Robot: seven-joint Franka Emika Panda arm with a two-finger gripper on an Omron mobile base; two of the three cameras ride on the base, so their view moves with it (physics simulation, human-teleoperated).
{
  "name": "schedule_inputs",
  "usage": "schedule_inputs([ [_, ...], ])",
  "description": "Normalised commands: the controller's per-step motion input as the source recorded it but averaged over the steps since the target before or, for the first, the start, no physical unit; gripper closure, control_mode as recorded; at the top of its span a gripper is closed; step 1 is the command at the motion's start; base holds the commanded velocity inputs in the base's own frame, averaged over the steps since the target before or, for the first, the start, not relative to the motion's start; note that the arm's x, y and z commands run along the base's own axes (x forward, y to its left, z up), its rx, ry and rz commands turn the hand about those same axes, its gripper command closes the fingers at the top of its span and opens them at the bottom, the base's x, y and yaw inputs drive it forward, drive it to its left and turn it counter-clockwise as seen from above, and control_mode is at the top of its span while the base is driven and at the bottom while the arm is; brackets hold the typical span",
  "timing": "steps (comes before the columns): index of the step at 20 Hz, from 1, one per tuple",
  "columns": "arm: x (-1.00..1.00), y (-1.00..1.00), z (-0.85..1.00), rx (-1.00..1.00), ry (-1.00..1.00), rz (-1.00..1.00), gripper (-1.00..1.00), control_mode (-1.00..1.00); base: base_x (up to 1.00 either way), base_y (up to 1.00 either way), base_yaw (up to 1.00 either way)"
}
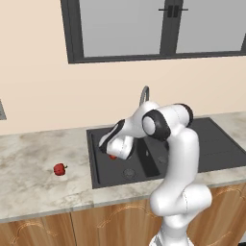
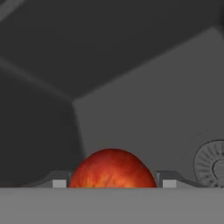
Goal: Remove the bell pepper and apple from the sink. Then move the bowl and cup from the counter to the sink for washing.
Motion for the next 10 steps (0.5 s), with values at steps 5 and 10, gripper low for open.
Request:
schedule_inputs([
  [5,-0.38,-0.07,0.56,-0.05,0.0,0.08,1.0,-1.0,0.0,0.0,0.0],
  [10,-0.34,0.0,0.61,-0.06,0.03,0.14,1.0,-1.0,0.0,0.0,0.0],
])
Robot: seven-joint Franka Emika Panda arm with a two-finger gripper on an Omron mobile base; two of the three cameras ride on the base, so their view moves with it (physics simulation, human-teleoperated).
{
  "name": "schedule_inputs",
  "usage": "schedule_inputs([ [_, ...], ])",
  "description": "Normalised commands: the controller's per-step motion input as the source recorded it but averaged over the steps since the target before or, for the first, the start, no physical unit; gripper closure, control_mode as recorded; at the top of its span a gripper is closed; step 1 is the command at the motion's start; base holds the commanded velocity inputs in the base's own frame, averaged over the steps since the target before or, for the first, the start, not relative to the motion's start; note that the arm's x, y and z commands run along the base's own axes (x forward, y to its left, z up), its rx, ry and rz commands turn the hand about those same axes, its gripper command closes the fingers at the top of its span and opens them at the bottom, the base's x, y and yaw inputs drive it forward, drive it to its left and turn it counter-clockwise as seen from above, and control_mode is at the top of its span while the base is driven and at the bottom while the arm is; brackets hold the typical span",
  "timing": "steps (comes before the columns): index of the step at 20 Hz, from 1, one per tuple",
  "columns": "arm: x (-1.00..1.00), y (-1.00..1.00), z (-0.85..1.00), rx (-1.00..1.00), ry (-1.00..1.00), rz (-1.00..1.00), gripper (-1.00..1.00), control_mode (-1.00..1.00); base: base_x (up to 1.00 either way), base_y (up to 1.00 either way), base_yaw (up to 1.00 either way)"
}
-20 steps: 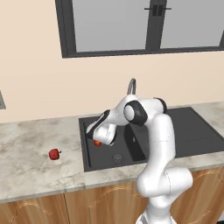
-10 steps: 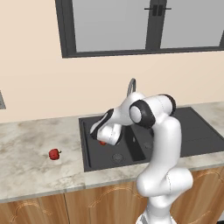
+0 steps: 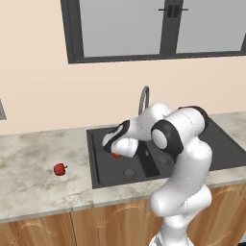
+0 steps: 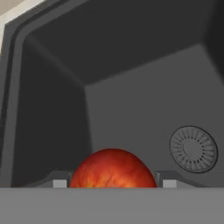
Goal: Remove the bell pepper and apple from the sink. Then move the bowl and cup from the counter to the sink for washing.
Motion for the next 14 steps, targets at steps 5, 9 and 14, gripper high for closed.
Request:
schedule_inputs([
  [5,-0.35,0.0,0.6,-0.09,0.07,0.13,1.0,-1.0,0.0,0.0,0.0],
  [9,-0.36,0.0,0.57,-0.11,0.05,0.12,1.0,-1.0,0.0,0.0,0.0],
  [14,-0.35,0.06,0.53,-0.09,0.07,0.09,1.0,-1.0,0.0,0.0,0.0],
])
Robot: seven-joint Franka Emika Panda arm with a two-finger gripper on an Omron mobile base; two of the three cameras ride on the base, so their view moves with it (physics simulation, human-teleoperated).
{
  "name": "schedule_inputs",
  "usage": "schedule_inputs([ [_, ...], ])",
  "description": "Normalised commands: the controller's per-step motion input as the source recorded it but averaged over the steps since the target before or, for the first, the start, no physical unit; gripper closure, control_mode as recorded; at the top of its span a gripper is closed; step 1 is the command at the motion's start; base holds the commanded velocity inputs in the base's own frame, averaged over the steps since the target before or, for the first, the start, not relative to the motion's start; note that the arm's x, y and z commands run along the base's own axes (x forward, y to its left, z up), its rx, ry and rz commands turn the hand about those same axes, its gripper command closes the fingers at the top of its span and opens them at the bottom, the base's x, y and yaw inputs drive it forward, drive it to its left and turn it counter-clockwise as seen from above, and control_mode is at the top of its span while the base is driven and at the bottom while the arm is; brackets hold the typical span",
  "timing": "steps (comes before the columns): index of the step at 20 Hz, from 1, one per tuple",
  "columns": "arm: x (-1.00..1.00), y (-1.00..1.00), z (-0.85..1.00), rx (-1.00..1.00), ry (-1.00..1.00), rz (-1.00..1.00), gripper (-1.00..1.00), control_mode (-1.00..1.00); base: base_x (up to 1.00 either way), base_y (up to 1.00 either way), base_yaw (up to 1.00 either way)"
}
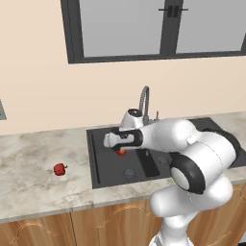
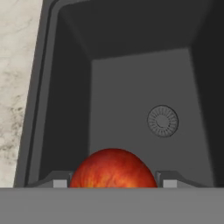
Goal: Remove the bell pepper and apple from the sink. Then move the bowl and cup from the counter to the sink for washing.
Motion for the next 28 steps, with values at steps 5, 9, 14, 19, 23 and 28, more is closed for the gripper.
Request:
schedule_inputs([
  [5,-0.36,0.11,0.5,-0.09,0.04,0.08,1.0,-1.0,0.0,0.0,0.0],
  [9,-0.39,0.13,0.37,-0.08,0.0,0.08,1.0,-1.0,0.0,0.0,0.0],
  [14,-0.37,0.29,0.17,-0.02,0.0,0.08,1.0,-1.0,0.0,0.0,0.0],
  [19,-0.24,0.43,0.05,0.0,0.0,0.08,1.0,-1.0,0.0,0.0,0.0],
  [23,-0.12,0.52,0.0,0.0,0.0,0.05,1.0,-1.0,0.0,0.0,0.0],
  [28,-0.06,0.56,0.0,-0.01,0.0,0.04,1.0,-1.0,0.0,0.0,0.0],
])
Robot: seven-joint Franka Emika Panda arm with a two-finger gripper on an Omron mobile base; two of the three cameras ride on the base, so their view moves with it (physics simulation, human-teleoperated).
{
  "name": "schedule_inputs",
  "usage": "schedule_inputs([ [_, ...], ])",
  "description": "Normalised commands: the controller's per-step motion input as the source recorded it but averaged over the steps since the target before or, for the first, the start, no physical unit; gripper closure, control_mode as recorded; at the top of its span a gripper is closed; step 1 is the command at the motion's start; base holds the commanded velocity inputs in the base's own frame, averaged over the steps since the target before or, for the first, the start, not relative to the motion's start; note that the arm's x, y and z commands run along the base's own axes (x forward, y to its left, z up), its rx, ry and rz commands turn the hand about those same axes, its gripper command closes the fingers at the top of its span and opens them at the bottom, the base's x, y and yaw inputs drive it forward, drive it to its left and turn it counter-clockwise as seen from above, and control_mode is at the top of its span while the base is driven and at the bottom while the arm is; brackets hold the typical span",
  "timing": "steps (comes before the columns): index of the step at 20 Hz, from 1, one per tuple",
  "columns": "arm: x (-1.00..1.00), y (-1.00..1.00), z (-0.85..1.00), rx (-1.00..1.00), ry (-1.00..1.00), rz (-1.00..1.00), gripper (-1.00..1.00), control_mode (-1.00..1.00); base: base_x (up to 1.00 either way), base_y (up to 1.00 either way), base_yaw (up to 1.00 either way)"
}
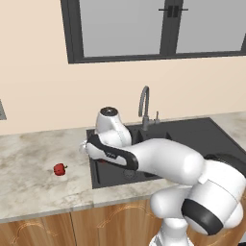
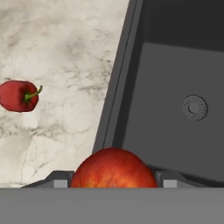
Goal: Remove the bell pepper and apple from the sink. Then move the bowl and cup from the counter to the sink for washing.
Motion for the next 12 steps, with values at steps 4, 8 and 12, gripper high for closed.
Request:
schedule_inputs([
  [4,-0.04,0.59,0.0,0.0,0.0,0.04,1.0,-1.0,0.0,0.0,0.0],
  [8,-0.01,0.61,0.0,-0.01,0.01,0.03,1.0,-1.0,0.0,0.0,0.0],
  [12,-0.09,0.49,0.0,0.0,0.06,0.01,1.0,-1.0,0.0,0.0,0.0],
])
